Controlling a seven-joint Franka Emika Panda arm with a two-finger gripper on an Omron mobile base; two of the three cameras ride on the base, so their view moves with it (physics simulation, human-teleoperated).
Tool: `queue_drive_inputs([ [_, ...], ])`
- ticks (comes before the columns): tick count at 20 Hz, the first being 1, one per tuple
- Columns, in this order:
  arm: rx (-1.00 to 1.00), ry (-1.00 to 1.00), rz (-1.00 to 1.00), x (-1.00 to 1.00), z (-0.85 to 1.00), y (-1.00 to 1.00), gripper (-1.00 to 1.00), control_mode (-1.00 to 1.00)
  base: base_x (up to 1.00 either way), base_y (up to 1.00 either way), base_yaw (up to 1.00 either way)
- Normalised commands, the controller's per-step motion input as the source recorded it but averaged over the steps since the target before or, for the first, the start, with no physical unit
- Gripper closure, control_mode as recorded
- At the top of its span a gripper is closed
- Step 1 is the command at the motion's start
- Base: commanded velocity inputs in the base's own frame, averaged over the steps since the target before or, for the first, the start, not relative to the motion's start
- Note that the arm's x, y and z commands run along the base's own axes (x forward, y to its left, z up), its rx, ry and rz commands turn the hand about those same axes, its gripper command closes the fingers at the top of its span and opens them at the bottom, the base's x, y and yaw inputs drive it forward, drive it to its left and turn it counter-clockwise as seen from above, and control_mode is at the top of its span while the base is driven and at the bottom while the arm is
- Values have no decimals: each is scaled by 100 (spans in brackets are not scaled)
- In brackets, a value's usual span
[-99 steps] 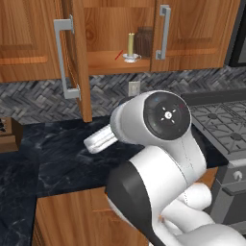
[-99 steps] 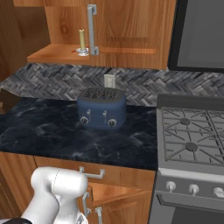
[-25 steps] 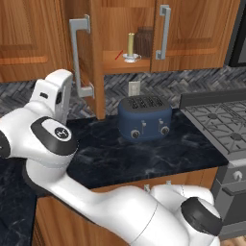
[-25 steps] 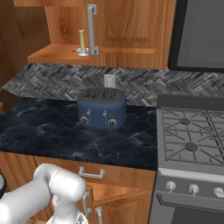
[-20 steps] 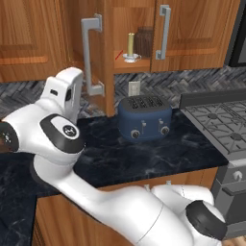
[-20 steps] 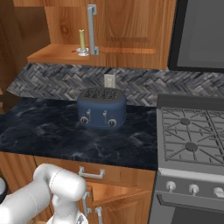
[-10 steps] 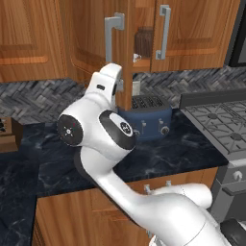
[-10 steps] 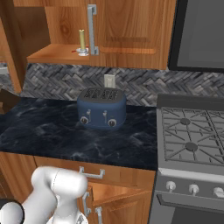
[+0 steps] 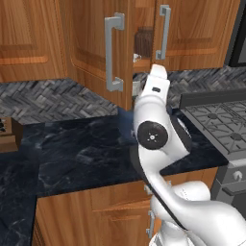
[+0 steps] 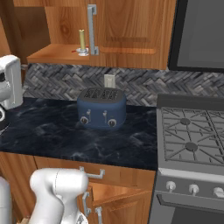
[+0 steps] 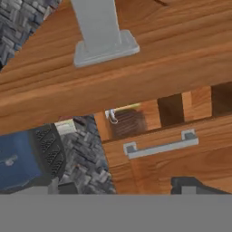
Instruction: Pick the candle and jar from the dining table and place them in the open cabinet. Close the cabinet after placing the objects.
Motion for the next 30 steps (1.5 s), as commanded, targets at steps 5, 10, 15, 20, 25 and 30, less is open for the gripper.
queue_drive_inputs([
  [5,-7,-4,12,-17,0,-13,-100,-100,0,0,0],
  [10,-17,0,2,-8,0,100,-100,-100,0,0,0],
  [15,-13,0,0,0,4,84,-100,-100,0,0,0],
  [20,-9,7,-1,24,11,56,-100,-100,0,0,0],
  [25,-5,9,-2,30,9,19,-100,-100,0,0,0],
  [30,-9,0,-2,-7,8,28,-100,-100,0,0,0],
])
